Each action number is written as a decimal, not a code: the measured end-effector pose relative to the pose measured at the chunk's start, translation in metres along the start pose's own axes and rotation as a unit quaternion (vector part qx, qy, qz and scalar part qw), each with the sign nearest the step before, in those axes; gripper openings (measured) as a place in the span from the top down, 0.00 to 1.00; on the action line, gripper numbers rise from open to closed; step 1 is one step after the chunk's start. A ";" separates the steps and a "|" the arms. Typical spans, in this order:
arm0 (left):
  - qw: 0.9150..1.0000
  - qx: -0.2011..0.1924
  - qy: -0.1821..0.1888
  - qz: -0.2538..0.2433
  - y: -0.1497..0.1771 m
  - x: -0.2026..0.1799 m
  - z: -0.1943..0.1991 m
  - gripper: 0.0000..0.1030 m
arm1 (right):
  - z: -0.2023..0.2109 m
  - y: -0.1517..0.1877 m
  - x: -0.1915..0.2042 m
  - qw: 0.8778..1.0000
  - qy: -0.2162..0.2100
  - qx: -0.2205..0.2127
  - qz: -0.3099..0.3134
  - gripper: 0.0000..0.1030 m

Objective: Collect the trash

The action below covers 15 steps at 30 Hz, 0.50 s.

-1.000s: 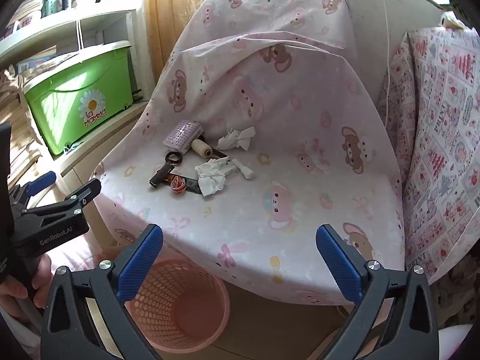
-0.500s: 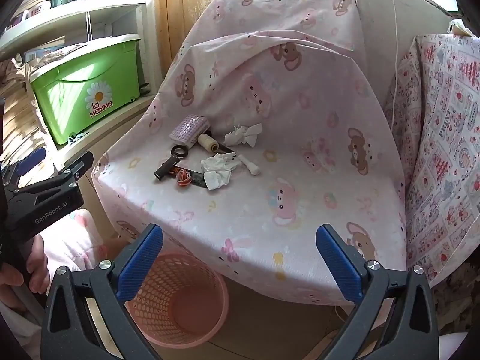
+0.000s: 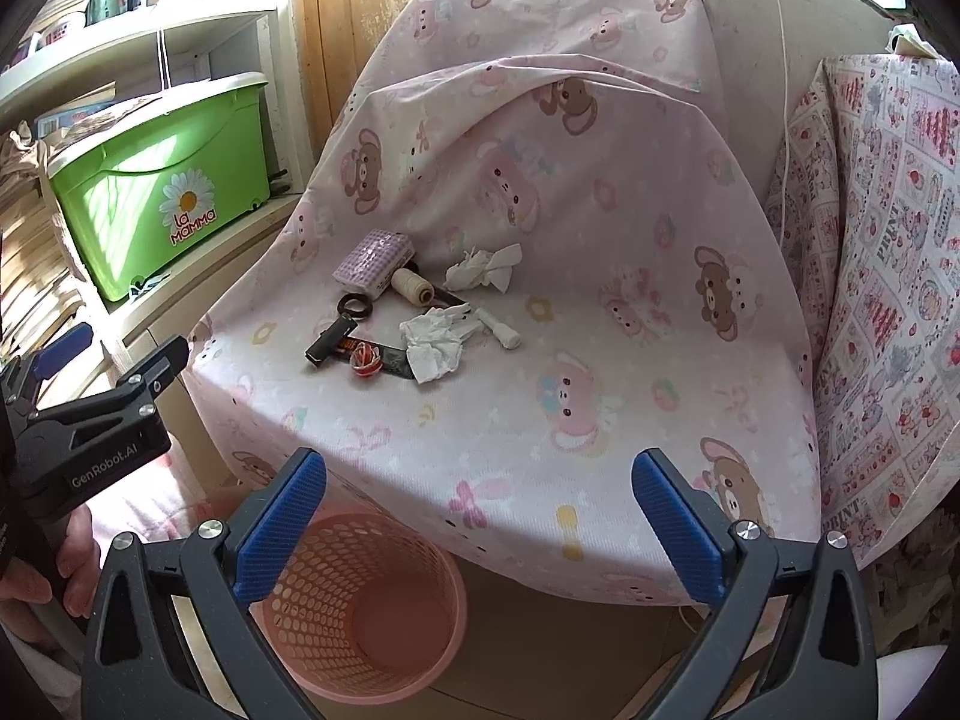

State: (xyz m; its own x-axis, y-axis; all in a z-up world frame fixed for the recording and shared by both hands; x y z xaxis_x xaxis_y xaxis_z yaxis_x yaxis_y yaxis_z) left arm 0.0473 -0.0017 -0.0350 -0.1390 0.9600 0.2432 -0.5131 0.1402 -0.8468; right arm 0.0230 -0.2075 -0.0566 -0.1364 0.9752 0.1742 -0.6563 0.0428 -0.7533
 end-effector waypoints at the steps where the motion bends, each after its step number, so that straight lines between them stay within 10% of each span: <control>1: 1.000 0.003 0.002 0.001 -0.001 0.003 -0.003 0.01 | 0.000 0.000 -0.001 1.000 0.000 -0.001 -0.002 0.00; 15: 1.000 0.020 0.016 -0.013 0.005 -0.002 -0.008 0.01 | -0.006 -0.002 -0.003 1.000 0.011 0.000 -0.003 0.00</control>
State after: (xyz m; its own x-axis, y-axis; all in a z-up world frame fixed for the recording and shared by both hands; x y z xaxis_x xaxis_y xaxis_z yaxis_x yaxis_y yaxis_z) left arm 0.0522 -0.0011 -0.0436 -0.0990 0.9633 0.2493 -0.5497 0.1559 -0.8207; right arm 0.0293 -0.2092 -0.0599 -0.1151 0.9796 0.1649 -0.6570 0.0494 -0.7523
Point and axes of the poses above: each gripper's, at about its wrist camera, not at the fingertips, and z roughly against the way its jaws point, x to its left, y to its underside, the point moved 7 cm from there along -z, roughly the way its jaws point, and after that the axes turned 10 degrees about -y, right-handed, at the moved point
